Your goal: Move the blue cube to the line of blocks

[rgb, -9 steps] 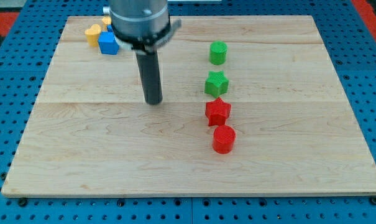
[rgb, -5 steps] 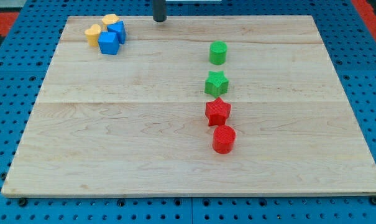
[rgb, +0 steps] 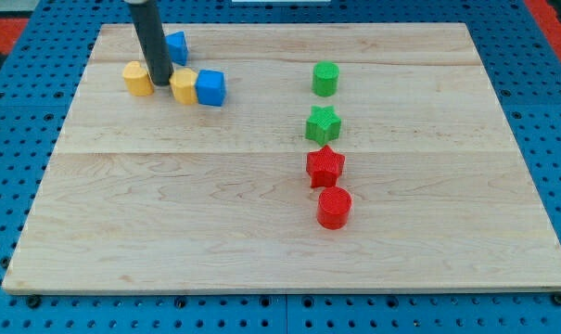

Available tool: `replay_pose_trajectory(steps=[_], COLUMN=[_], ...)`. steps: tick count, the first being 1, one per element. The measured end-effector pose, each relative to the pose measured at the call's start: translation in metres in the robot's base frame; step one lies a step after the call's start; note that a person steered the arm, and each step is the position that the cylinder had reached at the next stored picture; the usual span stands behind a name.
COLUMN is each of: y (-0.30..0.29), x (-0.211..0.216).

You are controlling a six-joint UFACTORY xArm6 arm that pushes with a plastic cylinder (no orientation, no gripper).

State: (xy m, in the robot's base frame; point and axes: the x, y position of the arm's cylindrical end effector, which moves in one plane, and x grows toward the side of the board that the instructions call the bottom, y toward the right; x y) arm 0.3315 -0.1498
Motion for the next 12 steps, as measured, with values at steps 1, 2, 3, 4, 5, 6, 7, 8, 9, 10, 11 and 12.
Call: replay_pose_trajectory(steps=[1,2,3,4,5,6,7,8,9,10,11,12], y=[0.015,0.032,0.064,0.037,0.023,0.062,0.107,0.133,0.136,0.137,0.142,0.15], x=[-0.005,-0.007,0.002,0.009,0.03,0.04,0.039,0.039,0.039,0.039,0.039,0.039])
